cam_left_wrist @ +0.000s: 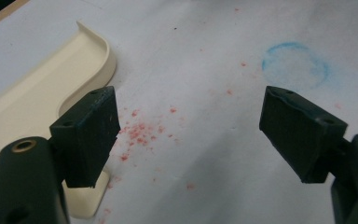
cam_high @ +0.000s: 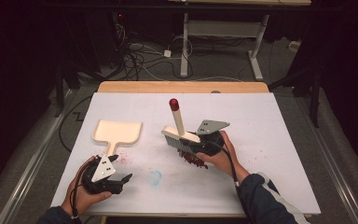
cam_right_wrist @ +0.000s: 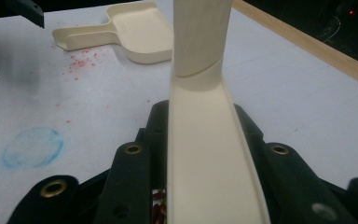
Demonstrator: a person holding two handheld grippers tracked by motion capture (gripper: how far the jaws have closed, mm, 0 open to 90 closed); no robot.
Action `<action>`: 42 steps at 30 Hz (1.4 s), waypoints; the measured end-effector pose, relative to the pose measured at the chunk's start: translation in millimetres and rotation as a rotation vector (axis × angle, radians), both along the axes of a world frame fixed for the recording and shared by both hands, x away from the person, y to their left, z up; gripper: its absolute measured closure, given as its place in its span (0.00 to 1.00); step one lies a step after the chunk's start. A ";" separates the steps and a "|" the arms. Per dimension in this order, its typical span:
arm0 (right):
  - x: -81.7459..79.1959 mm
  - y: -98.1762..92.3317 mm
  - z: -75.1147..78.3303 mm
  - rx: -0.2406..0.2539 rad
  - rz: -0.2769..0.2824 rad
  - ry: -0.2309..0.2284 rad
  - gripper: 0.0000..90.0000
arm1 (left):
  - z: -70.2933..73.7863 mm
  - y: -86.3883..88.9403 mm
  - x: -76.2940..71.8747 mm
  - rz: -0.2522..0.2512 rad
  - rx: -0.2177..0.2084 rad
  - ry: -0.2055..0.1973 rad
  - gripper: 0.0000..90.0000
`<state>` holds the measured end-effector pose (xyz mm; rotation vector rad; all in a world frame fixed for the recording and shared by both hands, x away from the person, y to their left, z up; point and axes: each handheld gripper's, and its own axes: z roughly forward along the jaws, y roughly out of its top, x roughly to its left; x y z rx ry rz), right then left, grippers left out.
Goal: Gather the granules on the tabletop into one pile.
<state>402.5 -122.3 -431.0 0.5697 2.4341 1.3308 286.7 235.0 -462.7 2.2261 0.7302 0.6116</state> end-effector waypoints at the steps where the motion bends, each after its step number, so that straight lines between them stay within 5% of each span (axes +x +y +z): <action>1: -2.3 -2.3 1.6 -0.008 -0.007 0.000 0.75 | 0.0 -0.2 -0.1 0.000 0.001 0.001 0.21; 7: -14.5 -24.4 9.7 -0.039 -0.005 0.017 0.75 | -0.4 -0.9 1.1 -0.006 0.009 -0.004 0.21; 15: -21.4 -33.6 23.8 0.003 -0.022 -0.008 0.75 | 0.5 -2.5 1.3 -0.013 0.014 -0.004 0.21; 22: -22.3 -18.0 22.8 0.041 -0.014 -0.032 0.75 | -0.2 -1.6 2.4 -0.007 0.007 -0.004 0.21; 29: -18.1 -0.8 6.5 -0.027 0.002 -0.013 0.75 | -0.7 -2.4 3.0 -0.012 0.013 -0.001 0.21; 34: -22.6 -18.4 6.9 -0.048 -0.007 0.002 0.75 | -0.3 -3.0 3.1 -0.014 0.012 -0.001 0.21; 42: -25.1 -49.1 22.3 0.021 -0.053 -0.019 0.75 | 0.9 -4.5 4.1 -0.021 0.012 -0.007 0.21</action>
